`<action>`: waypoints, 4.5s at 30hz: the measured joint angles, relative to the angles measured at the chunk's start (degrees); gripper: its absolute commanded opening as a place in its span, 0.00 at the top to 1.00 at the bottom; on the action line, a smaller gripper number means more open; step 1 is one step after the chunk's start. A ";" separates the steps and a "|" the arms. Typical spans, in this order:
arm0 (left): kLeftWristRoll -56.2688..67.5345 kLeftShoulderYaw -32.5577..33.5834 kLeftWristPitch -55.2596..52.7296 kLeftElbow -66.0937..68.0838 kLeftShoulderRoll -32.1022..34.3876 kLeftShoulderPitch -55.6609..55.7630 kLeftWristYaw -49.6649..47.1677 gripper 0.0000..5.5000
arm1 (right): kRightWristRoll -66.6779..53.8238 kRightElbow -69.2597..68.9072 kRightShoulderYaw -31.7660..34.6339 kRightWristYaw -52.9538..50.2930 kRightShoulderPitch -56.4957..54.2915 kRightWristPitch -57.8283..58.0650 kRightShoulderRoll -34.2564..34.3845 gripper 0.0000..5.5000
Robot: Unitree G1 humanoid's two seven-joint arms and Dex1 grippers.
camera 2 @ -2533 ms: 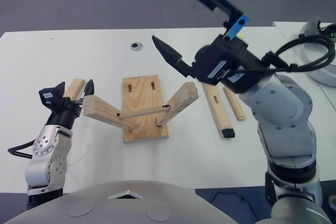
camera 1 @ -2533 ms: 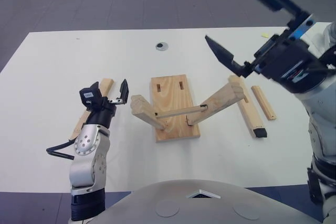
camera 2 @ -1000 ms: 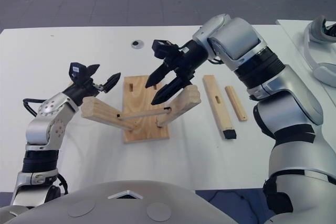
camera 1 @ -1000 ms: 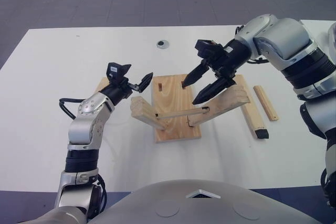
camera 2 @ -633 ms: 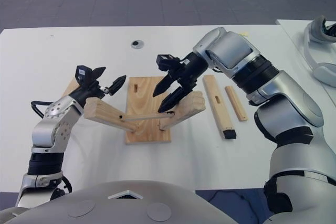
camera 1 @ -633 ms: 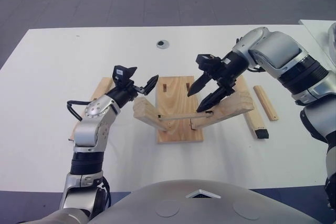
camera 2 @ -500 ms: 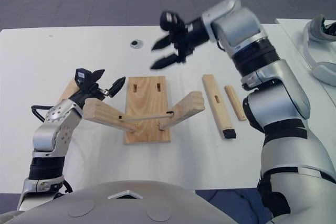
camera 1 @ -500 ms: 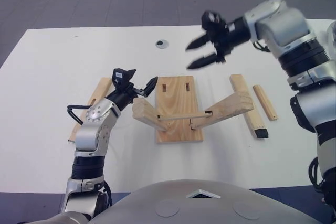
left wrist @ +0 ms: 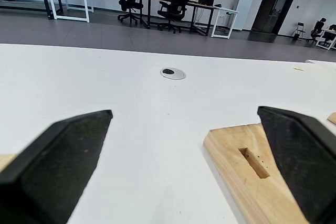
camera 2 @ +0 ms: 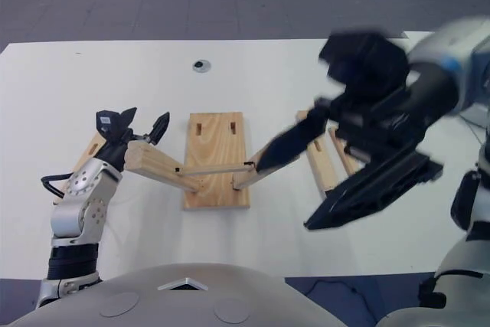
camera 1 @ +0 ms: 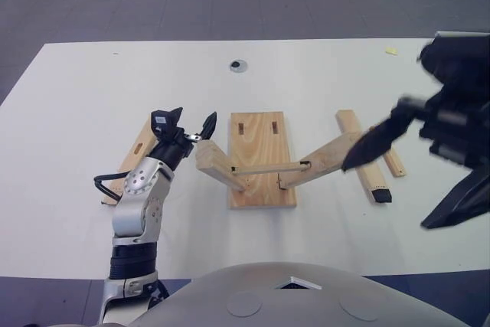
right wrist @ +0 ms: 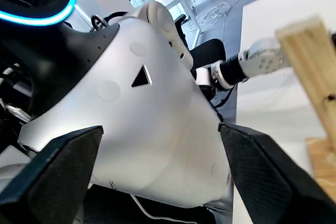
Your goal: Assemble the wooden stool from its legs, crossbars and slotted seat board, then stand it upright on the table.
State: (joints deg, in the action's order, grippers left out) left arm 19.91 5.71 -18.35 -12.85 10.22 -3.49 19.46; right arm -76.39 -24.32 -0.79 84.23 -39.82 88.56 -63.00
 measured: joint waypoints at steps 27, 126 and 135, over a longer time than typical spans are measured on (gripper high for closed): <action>-0.38 -0.59 1.29 3.81 2.07 -0.01 2.12 0.07 | 1.26 5.78 4.55 -39.38 15.94 -10.03 13.76 0.25; 0.65 -1.18 3.78 8.77 -0.02 -0.71 4.41 0.07 | 106.93 5.51 -14.08 -66.13 27.11 -85.41 38.72 0.25; 0.60 -1.05 3.93 8.98 -0.39 -0.66 4.38 0.07 | 103.36 0.51 -2.95 -71.03 6.56 -82.41 41.69 0.25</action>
State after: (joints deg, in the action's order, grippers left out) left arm 20.50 4.66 -14.41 -3.87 9.83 -4.14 23.84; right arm 26.97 -23.80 -3.73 13.20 -33.26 6.15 -21.31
